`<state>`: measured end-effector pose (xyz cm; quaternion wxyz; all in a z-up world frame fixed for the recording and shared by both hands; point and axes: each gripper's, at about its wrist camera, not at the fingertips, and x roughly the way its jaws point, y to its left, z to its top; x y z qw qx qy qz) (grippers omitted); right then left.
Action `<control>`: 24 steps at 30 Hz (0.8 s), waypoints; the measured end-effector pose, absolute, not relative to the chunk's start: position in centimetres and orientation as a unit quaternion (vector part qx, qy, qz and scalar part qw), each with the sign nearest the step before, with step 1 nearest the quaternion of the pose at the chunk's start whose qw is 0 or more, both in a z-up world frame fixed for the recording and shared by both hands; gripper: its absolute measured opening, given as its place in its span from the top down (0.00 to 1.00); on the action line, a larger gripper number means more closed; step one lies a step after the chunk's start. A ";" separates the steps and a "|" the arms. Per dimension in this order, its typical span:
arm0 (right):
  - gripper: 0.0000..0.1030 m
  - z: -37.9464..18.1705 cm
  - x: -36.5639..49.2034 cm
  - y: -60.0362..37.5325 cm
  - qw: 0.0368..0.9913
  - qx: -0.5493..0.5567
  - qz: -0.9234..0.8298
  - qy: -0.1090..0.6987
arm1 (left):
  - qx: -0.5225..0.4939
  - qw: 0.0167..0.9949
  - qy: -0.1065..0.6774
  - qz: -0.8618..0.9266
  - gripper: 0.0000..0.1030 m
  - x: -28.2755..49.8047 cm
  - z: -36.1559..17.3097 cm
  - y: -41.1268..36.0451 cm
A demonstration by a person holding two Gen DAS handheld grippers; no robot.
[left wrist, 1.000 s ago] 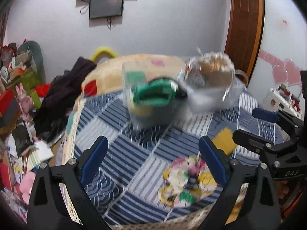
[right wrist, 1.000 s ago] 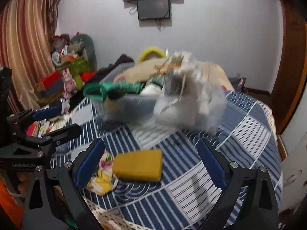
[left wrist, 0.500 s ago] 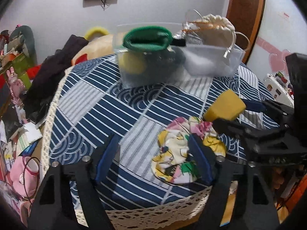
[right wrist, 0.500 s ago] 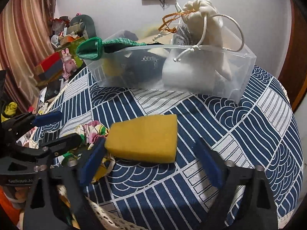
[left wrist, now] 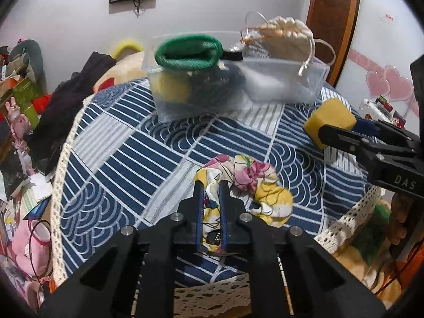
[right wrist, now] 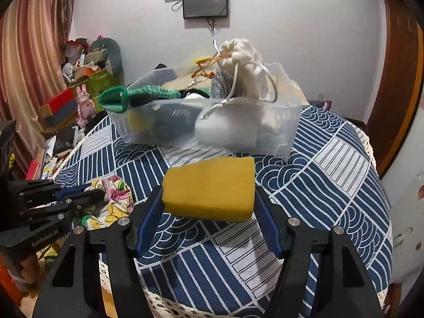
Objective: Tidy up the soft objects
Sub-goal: 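Place the floral cloth into the box with the left tool while the right tool releases the sponge inside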
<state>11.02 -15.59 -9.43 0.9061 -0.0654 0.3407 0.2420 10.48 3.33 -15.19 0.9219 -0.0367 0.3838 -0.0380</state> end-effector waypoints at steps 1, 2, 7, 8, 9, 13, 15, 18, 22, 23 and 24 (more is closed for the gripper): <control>0.39 -9.1 11.0 -15.5 0.907 -0.067 0.241 0.338 | -0.038 0.924 0.380 -0.036 0.91 10.4 -14.8 3.5; 0.39 -8.9 11.0 -15.4 0.908 -0.066 0.242 0.336 | -0.040 0.926 0.375 -0.035 0.91 10.2 -14.4 3.7; 0.39 -7.6 11.1 -15.2 0.911 -0.060 0.247 0.323 | -0.060 0.936 0.344 -0.035 0.91 9.8 -11.8 4.8; 0.39 -7.4 11.2 -15.0 0.912 -0.060 0.248 0.321 | -0.063 0.939 0.336 -0.036 0.91 9.8 -11.2 5.0; 0.39 -7.1 11.2 -15.1 0.912 -0.059 0.250 0.319 | -0.065 0.941 0.329 -0.036 0.91 9.9 -10.8 5.1; 0.39 -6.2 11.4 -14.6 0.916 -0.062 0.254 0.305 | -0.071 0.950 0.302 -0.033 0.91 10.1 -8.9 5.7; 0.39 -5.8 11.9 -14.5 0.917 -0.061 0.256 0.299 | -0.075 0.954 0.289 -0.032 0.91 10.2 -7.7 5.9; 0.39 -5.1 12.5 -14.0 0.920 -0.059 0.257 0.289 | -0.072 0.960 0.269 -0.034 0.91 10.8 -6.2 6.1; 0.39 -4.3 13.5 -13.4 0.924 -0.054 0.257 0.276 | -0.065 0.967 0.245 -0.024 0.91 12.1 -4.6 6.2; 0.39 -4.2 13.7 -13.2 0.925 -0.053 0.257 0.274 | -0.070 0.968 0.241 -0.025 0.91 12.7 -4.2 6.4; 0.39 -4.1 14.1 -13.1 0.925 -0.050 0.258 0.273 | -0.074 0.968 0.239 -0.026 0.91 13.2 -3.9 6.7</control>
